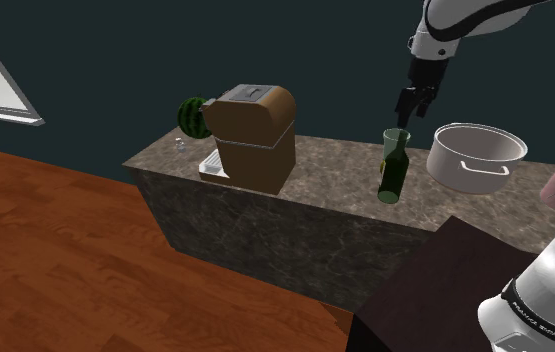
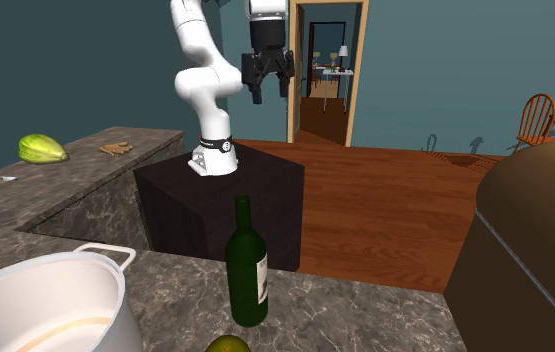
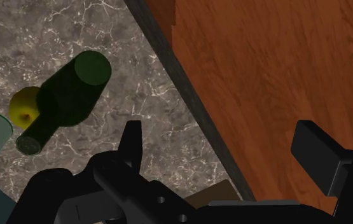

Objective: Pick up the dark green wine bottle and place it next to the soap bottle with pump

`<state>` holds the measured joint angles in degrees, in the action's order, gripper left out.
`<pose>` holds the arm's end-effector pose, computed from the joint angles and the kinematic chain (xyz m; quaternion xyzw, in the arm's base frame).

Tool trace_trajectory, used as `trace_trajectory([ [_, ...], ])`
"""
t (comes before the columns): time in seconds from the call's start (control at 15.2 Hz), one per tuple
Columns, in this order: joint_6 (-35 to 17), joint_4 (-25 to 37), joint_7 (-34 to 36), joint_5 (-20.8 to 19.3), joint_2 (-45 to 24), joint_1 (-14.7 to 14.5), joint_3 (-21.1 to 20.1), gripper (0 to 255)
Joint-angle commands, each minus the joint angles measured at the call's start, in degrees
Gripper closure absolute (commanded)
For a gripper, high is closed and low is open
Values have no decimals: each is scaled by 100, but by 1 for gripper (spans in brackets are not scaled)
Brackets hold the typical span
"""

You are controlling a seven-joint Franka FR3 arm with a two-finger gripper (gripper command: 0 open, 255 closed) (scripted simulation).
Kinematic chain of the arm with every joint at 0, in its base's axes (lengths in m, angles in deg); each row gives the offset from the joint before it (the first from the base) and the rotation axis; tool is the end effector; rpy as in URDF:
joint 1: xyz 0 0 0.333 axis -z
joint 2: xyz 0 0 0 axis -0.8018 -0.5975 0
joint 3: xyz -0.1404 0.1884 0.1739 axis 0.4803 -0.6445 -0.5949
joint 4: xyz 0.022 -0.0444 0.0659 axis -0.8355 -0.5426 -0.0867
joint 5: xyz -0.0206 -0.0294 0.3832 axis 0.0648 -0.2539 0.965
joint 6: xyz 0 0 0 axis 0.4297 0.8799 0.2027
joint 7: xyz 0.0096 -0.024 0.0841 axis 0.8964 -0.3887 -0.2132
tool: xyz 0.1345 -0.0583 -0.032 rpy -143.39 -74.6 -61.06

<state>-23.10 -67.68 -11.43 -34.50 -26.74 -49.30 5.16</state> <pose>0.4013 -0.1171 0.4377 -0.9997 -0.0080 -0.0151 0.0152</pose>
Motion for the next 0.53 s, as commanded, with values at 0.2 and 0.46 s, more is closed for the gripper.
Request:
trace_trajectory([
  [0.2, -567, 308, -361, -98, -920, 133, 348, 0],
  [0.46, -948, 670, -644, -64, -1703, 222, 589, 0],
])
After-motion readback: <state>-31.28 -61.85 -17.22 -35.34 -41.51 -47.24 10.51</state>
